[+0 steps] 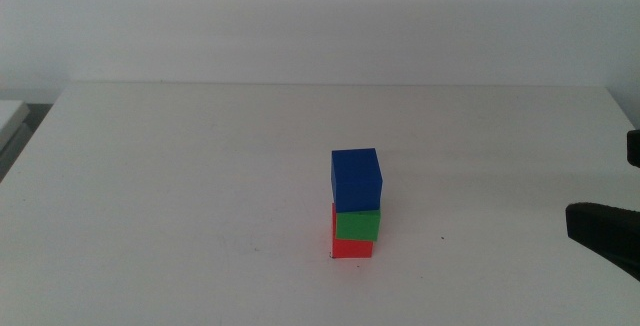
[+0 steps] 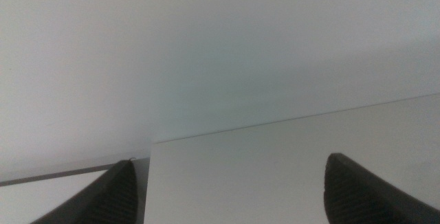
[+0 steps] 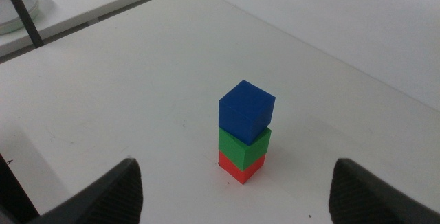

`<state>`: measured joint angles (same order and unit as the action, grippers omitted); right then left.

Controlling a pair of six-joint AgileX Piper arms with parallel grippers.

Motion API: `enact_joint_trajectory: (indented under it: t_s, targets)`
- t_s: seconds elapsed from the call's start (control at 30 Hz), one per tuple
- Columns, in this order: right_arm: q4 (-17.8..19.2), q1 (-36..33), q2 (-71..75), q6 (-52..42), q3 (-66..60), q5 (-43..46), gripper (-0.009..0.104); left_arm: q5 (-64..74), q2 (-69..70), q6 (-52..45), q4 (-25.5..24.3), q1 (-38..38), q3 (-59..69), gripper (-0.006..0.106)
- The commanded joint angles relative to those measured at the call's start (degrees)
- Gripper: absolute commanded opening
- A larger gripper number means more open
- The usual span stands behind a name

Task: Stack red cubes first, then green, then blue cubes in a specific spot.

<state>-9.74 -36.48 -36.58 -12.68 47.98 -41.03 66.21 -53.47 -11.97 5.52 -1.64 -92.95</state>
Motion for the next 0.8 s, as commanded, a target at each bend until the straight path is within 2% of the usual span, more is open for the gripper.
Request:
enact_joint_trajectory:
  t_s: [0.0,0.23,0.33,0.4,0.5,0.57,0.63,0.77]
  targets:
    - [0.17,0.51,0.24,-0.14,-0.30,0.69,0.088,-0.45,0.15,-0.04,-0.57,-0.11,0.28,0.091]
    - [0.17,0.51,0.24,-0.14,-0.30,0.69,0.088,3.75,2.24,-0.04,0.94,-0.11,2.94,0.091]
    - [0.31,0.51,0.24,-0.15,-0.68,0.69,0.088,-4.46,6.35,-0.04,0.94,-0.11,10.45,0.091]
    - [2.00,0.62,0.67,-0.15,-2.87,4.30,0.088,-14.19,9.99,-0.04,1.27,-0.11,17.88,0.091]
    - [8.54,2.84,3.34,-0.15,-9.94,16.39,0.088,-24.56,15.70,-0.04,4.83,-0.11,29.88,0.091]
    - [11.45,6.45,5.57,-0.15,-15.10,20.09,0.088,-29.60,19.58,-0.04,7.52,-0.11,38.14,0.091]
    - [11.17,11.11,8.86,-0.15,-19.96,21.52,0.088,-34.74,24.32,-0.04,9.59,-0.11,46.39,0.091]
    - [10.13,23.09,19.80,-0.15,-31.25,25.07,0.088,-44.74,33.92,-0.04,9.03,-0.11,63.70,0.091]
